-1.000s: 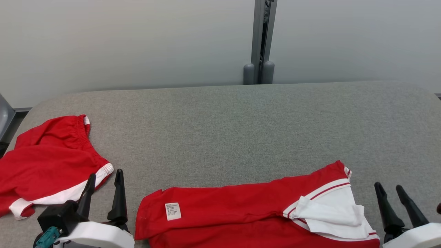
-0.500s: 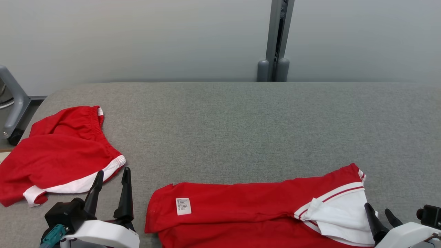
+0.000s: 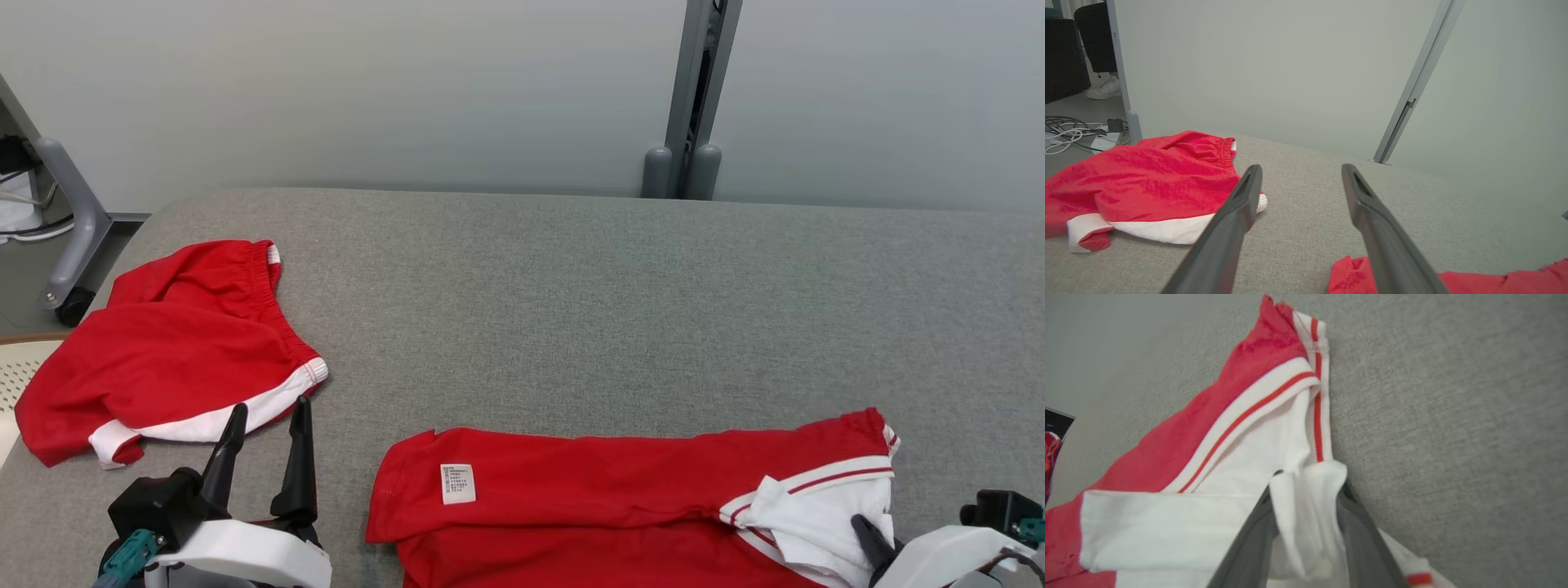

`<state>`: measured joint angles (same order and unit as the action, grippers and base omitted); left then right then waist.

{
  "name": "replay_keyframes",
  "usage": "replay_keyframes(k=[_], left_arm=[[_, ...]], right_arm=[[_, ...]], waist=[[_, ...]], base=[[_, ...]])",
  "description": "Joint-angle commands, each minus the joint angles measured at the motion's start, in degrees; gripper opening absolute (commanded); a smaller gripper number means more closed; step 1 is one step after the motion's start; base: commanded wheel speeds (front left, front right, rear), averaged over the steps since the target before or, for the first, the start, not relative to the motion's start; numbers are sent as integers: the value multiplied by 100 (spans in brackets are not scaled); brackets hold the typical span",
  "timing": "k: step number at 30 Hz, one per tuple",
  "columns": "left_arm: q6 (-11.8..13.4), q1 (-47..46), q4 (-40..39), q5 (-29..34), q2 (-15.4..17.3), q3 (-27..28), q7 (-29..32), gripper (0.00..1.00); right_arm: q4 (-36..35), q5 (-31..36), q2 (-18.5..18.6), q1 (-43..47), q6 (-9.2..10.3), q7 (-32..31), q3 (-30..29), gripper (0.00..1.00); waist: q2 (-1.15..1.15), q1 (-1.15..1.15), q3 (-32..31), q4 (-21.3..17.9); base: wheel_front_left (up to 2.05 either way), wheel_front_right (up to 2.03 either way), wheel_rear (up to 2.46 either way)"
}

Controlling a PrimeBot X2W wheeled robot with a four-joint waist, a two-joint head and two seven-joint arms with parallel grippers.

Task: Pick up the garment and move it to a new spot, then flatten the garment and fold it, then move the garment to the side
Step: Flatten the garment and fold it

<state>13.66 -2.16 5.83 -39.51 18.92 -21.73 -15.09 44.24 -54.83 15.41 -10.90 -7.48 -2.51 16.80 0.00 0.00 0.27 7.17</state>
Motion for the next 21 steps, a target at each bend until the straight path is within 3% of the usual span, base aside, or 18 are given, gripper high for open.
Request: replay_keyframes(k=[1,11,21], left_arm=[[-4,-37,10,-17,-4,13,-7,100],[-16,10,16,-38,-28,15,-7,100],[-25,20,38,-60,-44,24,-8,100]], right_arm=[[102,-75,-139,52,-2,-174,129,0],[-241,-456,210,-295,-2,-312,141,0],[-286,-633,922,-370,-2,-627,-177,0]], waist=[[0,0,-13,0],[0,0,-74,-56],[0,0,-103,-181]], base=[[0,0,0],[0,0,0],[0,0,0]])
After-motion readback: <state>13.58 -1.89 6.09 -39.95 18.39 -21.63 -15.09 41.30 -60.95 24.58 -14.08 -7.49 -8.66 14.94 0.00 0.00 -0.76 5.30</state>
